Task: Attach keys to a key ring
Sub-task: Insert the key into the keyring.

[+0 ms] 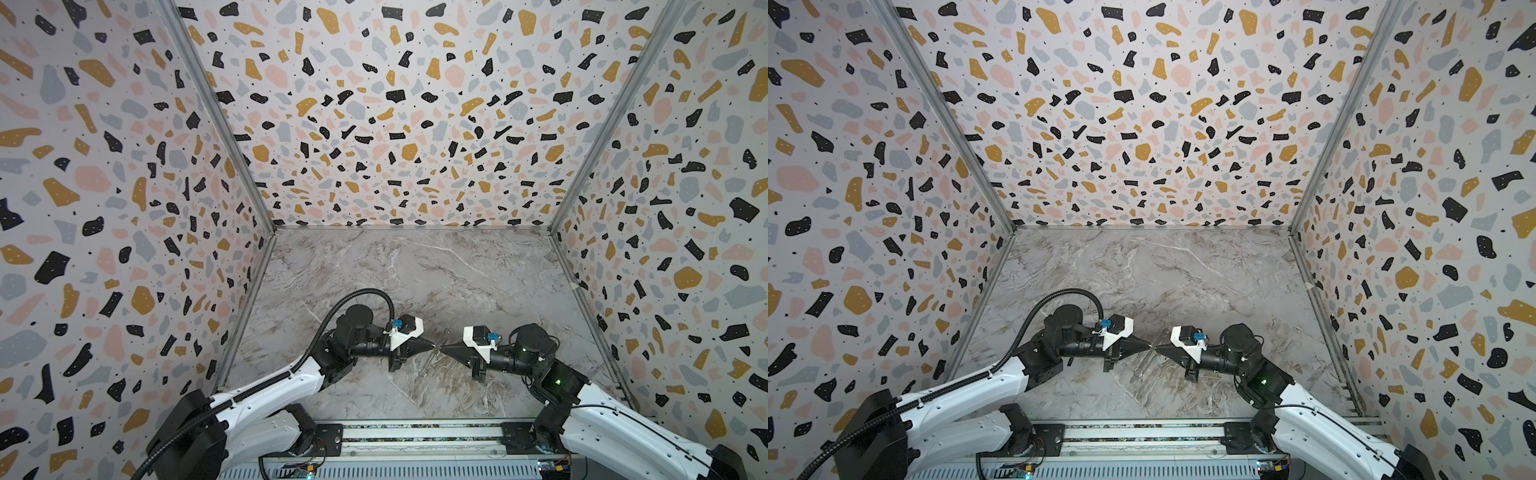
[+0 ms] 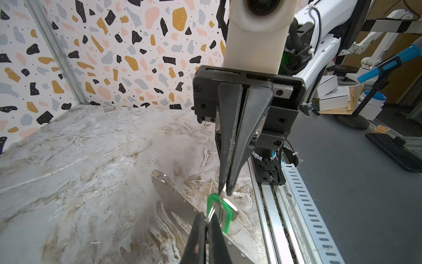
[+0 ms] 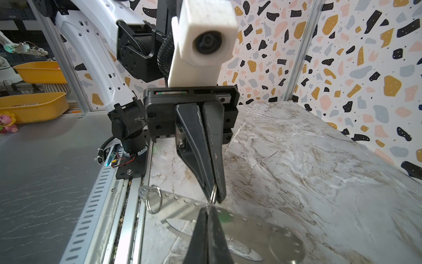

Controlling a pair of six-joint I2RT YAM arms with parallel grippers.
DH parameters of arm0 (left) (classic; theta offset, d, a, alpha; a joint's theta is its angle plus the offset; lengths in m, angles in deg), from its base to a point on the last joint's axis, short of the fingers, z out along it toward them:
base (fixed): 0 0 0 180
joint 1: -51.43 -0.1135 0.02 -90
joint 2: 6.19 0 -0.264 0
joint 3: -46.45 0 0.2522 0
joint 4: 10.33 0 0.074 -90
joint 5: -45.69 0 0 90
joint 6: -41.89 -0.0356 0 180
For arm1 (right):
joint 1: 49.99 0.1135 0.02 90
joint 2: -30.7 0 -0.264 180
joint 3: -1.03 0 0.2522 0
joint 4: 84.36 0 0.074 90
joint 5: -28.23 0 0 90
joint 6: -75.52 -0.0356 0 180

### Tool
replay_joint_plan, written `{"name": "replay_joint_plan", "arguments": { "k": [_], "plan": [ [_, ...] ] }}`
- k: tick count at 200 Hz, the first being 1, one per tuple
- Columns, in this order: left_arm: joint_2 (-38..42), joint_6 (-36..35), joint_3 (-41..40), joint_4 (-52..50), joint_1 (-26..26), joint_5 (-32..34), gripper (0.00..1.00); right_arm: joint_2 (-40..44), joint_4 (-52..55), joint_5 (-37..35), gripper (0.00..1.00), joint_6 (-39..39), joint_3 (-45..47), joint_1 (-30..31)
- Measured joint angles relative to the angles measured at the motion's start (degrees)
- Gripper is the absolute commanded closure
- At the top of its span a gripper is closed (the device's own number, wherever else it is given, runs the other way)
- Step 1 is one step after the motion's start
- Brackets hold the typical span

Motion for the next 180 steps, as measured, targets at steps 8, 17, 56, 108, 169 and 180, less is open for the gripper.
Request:
{"name": "replay_joint_plan", "arguments": {
  "k": [8,17,56,108,169,180],
  "plan": [
    [0.0,0.2,0.0,0.2,0.0,0.0,1.0,0.1,0.0,-0.1,1.0,0.0,0.0,0.0],
    [0.0,0.6,0.0,0.3,0.0,0.0,0.98,0.1,0.0,-0.2,1.0,0.0,0.0,0.0],
    [-0.1,1.2,0.0,0.3,-1.2,1.3,0.87,0.2,0.7,0.1,1.0,0.1,-0.1,0.0],
    [0.9,1.2,-0.1,0.3,-2.4,3.8,0.8,-0.4,1.9,0.7,1.0,0.4,-0.2,0.0],
    [1.8,0.7,-0.4,-0.5,-2.4,1.6,0.73,-1.5,2.3,1.2,1.0,0.9,-1.2,0.0],
    [1.9,0.3,-0.4,-0.6,-2.4,1.1,0.73,-1.9,2.5,1.4,1.0,1.0,-1.5,0.0]
  ]
}}
